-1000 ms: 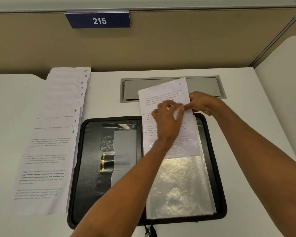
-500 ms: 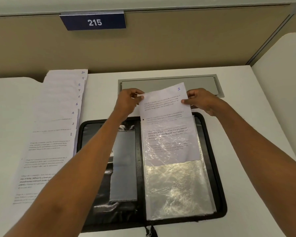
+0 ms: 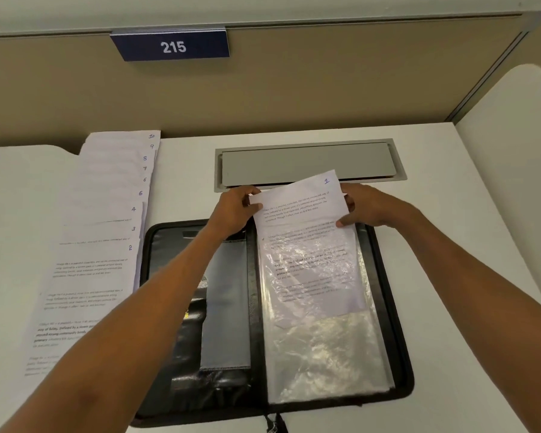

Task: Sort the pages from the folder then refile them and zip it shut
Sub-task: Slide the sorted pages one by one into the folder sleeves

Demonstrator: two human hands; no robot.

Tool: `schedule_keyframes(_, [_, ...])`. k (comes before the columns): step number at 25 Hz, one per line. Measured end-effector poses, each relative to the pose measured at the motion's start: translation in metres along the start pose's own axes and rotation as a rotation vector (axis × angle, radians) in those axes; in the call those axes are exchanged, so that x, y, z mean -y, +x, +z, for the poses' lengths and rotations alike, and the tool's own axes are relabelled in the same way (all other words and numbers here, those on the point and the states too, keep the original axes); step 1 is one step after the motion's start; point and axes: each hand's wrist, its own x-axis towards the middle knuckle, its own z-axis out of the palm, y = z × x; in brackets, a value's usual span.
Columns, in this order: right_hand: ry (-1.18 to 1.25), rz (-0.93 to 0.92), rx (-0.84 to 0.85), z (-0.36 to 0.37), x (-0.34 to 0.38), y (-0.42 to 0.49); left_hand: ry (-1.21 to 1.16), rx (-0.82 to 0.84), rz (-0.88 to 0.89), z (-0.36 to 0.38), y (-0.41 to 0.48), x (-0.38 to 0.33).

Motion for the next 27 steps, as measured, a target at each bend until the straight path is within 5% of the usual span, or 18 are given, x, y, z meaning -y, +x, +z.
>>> schedule_keyframes(4, [0.082, 0.065, -0.217, -0.002, -0.014, -0.003, 0.101, 0.079, 0.016, 0.001, 0.005, -0.002])
schedule_keyframes(9, [-0.036, -0.071, -0.891, 0.068, 0.005, -0.050, 0.385, 0.073, 0.147, 0.017, 0.023, -0.026])
schedule_keyframes(16, [-0.189, 0.001, -0.556, 0.230, 0.017, -0.134, 0.372, 0.058, 0.294, 0.036, 0.048, -0.073])
schedule_keyframes(27, [-0.386, 0.054, -0.510, 0.239, 0.009, -0.109, 0.370, 0.231, 0.246, 0.040, 0.035, -0.067])
